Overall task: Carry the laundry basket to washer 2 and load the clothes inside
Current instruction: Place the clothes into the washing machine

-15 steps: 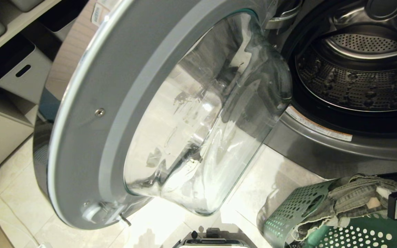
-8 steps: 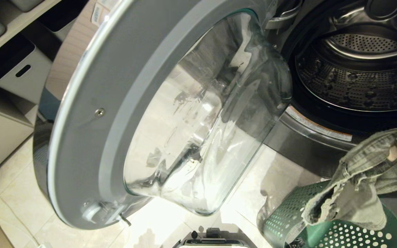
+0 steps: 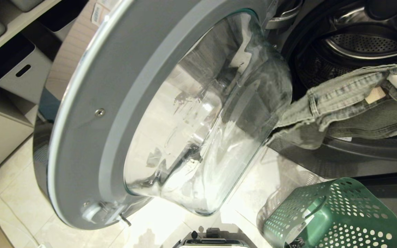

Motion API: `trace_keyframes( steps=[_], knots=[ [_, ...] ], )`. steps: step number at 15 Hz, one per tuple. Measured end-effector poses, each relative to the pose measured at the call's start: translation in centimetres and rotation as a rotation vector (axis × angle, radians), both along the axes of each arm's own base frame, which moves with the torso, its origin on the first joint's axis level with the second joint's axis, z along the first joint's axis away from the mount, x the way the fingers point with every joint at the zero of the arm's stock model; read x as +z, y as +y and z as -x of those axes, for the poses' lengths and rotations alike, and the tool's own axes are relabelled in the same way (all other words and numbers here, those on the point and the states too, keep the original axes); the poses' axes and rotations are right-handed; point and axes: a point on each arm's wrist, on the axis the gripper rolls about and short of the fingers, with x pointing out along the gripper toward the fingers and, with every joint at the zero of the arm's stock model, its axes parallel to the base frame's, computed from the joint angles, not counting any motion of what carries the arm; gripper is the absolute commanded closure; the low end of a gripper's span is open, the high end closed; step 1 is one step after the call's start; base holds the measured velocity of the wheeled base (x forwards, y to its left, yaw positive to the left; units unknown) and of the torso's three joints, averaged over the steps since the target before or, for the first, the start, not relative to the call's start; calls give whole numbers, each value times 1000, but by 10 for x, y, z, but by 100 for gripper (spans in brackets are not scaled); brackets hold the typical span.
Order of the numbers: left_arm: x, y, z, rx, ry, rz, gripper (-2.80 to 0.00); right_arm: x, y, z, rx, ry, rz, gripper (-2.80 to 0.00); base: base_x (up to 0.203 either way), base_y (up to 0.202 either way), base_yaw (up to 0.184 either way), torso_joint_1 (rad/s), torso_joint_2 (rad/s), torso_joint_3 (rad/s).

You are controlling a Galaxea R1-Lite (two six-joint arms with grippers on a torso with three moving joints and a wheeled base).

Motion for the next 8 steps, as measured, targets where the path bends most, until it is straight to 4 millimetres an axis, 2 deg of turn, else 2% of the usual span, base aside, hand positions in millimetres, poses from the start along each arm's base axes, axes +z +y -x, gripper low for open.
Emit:
trace_keyframes(
  steps=[3, 8],
  knots=[
    [0, 0, 0, 0, 0, 0, 0, 11, 0, -9, -25, -129, 39, 0, 0, 0, 0, 0, 0, 0],
    [0, 0, 0, 0, 0, 0, 0, 20, -6, -23, -105, -340, 156, 0, 0, 0, 0, 0, 0, 0]
  ],
)
